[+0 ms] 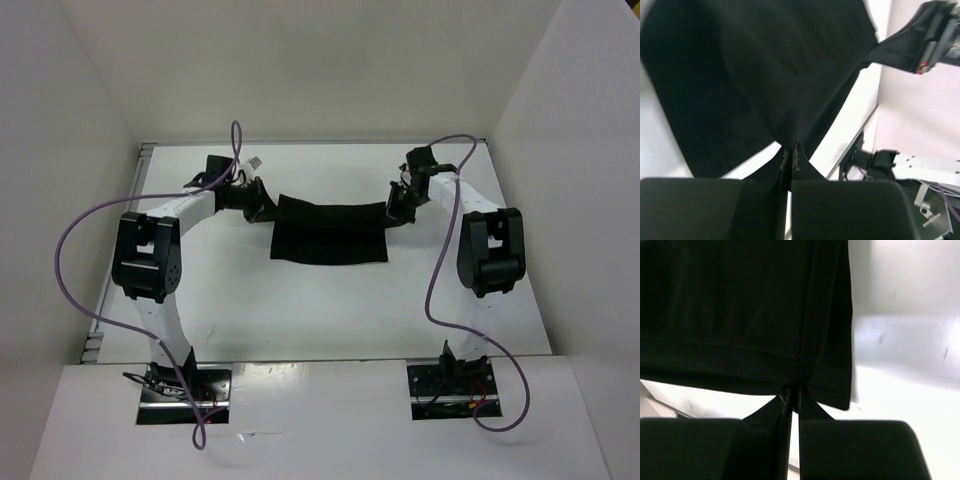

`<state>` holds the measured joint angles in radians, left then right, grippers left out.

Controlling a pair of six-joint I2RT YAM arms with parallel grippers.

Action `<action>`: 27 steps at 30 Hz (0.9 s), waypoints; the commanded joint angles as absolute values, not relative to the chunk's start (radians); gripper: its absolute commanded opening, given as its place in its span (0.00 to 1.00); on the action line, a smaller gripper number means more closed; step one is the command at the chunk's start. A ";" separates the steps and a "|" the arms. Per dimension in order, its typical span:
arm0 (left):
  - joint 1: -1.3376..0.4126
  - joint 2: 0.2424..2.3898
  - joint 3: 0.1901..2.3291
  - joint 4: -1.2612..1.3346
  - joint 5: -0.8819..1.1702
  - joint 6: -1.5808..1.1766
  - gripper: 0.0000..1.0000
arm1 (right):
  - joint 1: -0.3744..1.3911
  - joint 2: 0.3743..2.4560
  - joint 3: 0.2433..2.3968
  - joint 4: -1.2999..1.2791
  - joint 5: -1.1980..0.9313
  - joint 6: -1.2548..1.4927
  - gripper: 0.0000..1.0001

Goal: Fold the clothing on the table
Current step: Fold the skirt

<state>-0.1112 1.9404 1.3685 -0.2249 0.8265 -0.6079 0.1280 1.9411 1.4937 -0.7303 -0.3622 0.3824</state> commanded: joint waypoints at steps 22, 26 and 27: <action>-0.129 1.795 1.143 -0.437 0.667 -0.446 0.00 | 0.276 1.786 1.239 -0.830 -0.241 0.359 0.00; -0.147 1.784 1.123 -0.457 0.646 -0.437 0.00 | 0.333 1.786 1.230 -0.839 -0.221 0.377 0.00; -0.147 1.772 1.114 -0.469 0.637 -0.428 0.00 | 0.342 1.786 1.230 -0.839 -0.221 0.390 0.00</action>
<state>-0.1421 1.8278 1.1351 -0.4206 0.6827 -0.4732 0.3157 1.8156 1.2369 -0.7872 -0.2802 0.3779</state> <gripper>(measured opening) 0.010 0.066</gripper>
